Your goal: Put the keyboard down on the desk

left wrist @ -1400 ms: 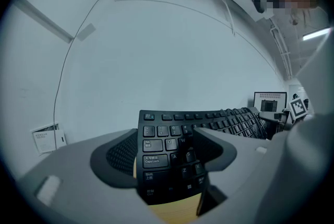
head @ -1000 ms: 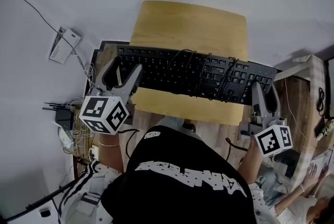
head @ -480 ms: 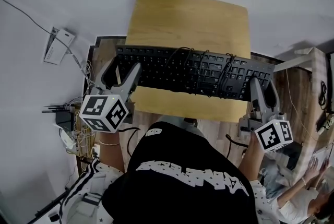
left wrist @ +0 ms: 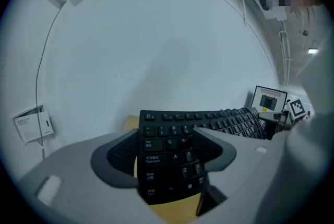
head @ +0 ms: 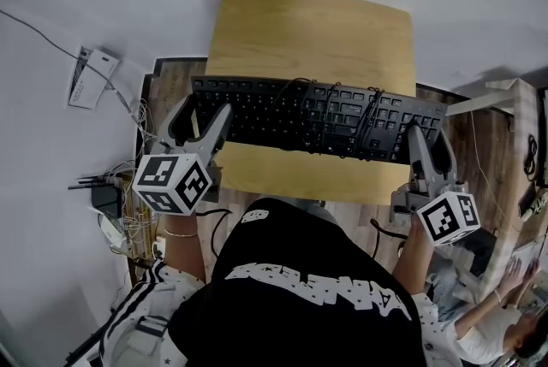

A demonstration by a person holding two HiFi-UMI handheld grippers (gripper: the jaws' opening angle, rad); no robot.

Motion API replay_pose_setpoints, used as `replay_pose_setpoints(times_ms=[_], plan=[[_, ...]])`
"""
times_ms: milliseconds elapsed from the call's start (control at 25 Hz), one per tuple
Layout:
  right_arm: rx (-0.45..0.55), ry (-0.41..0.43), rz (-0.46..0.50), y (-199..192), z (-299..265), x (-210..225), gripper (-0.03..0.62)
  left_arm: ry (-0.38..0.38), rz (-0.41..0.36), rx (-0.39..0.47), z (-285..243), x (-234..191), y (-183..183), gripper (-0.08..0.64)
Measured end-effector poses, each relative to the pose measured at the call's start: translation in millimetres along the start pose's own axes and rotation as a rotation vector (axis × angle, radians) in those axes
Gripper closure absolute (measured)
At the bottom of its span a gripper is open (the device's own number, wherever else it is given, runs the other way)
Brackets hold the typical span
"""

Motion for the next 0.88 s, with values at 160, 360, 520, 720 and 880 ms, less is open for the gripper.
replay_pose_setpoints(times_ms=[160,360,520,720,880], plan=[[-0.007,-0.005,-0.01,-1.6,-0.6,1.8,0.337,0.003,0.005,-0.003,-1.4,-0.3,-0.1,0.255],[-0.017,-0.014,-0.022,-2.8,-0.7,3.7,0.337,0.005,0.005,-0.018,-2.5,0.2,-0.1,0.255],[-0.025,-0.018,-0.028,-2.7,-1.6,3.5,0.336,0.004,0.005,-0.031,-2.0,-0.3,1.8,0.255],[-0.037,-0.024,-0.042,-3.5,-0.7,4.5,0.336,0.007,0.006,-0.042,-0.8,0.1,4.0,0.258],[-0.039,-0.013,-0.05,-2.8,-3.3,5.0,0.339,0.016,0.005,-0.046,-2.3,-0.9,4.6,0.258]])
Point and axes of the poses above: the fingertips, and each gripper's own axes: z backward along the fingers, x to its right, y out of its top, the point moved 2 cm from there along z, backward along the fingers, and after that the axes turned 10 degrees about -z, right-handed, at the moved point
